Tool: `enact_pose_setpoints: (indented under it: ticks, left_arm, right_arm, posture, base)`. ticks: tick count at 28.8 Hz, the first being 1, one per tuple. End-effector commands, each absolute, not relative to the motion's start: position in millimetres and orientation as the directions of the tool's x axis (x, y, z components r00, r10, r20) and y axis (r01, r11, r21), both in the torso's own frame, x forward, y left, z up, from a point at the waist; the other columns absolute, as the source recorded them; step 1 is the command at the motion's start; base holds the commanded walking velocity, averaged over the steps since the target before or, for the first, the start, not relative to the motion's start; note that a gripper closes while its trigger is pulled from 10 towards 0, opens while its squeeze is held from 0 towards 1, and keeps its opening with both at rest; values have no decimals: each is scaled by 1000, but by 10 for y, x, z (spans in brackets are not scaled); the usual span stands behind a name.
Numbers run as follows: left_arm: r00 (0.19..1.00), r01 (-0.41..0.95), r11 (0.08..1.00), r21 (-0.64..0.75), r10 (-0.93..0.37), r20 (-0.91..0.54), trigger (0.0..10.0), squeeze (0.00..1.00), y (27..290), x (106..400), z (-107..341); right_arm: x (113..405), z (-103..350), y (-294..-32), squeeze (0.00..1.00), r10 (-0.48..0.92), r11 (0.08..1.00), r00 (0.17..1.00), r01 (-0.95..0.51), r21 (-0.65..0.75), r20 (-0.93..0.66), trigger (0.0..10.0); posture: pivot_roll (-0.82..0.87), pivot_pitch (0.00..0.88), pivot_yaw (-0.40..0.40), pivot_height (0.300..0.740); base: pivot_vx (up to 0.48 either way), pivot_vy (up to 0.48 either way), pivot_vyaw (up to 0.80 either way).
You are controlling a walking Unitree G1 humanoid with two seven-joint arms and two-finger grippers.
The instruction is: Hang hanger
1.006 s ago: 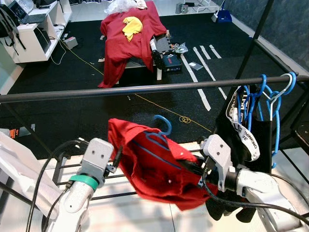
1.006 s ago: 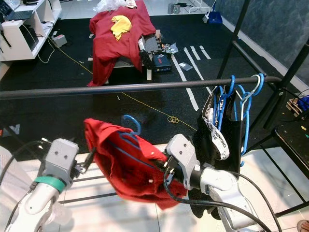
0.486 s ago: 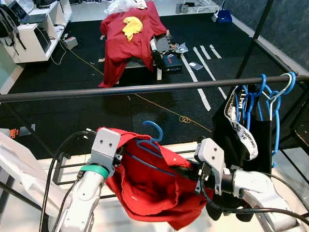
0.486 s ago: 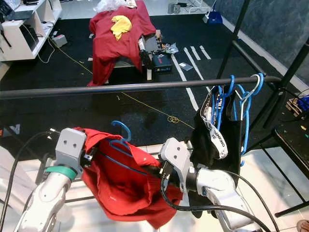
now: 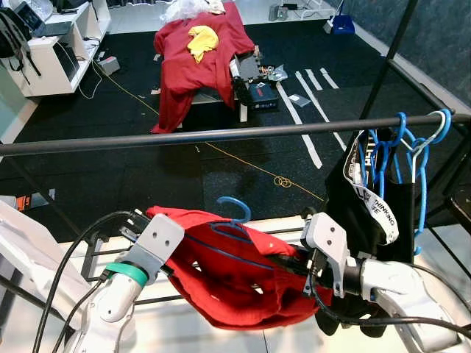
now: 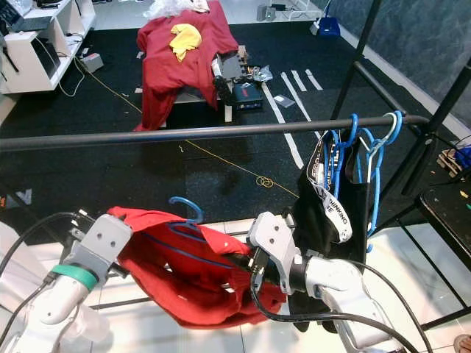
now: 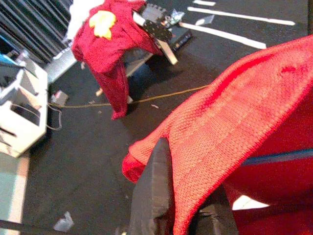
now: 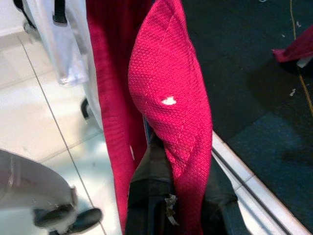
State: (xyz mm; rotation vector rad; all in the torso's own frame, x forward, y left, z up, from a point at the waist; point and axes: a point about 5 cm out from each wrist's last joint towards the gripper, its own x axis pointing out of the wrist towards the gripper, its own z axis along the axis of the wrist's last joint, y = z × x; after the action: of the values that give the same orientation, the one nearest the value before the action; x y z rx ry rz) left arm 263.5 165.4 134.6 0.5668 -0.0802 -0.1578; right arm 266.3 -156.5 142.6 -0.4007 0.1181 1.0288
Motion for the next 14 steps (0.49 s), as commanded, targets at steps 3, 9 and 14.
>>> enact_pose_setpoints:
  ticks: [3,9,14]
  left_arm:
    - [989,72,807,586,-133,62,0,0,1751,2642,1408]
    - [977,-92,632,770,-90,191,10000,0,1878,2773,1635]
    - [946,-21,574,819,-253,202,10000,0,1653,2795,1664]
  right_arm:
    - [2659,1385,-1596,0,793,421,515,-849,-319,-325,10000]
    - [2447,1307,-1719,0,773,200,378,-907,-369,-510,10000]
    - [2347,1388,-1636,0,814,125,291,-933,-337,-503,10000]
  posture:
    - [-123,71,79,740]
    - [-128,77,84,740]
    - [-131,78,85,740]
  base:
    - [0,0,0]
    - [0,0,0]
    - [0,0,0]
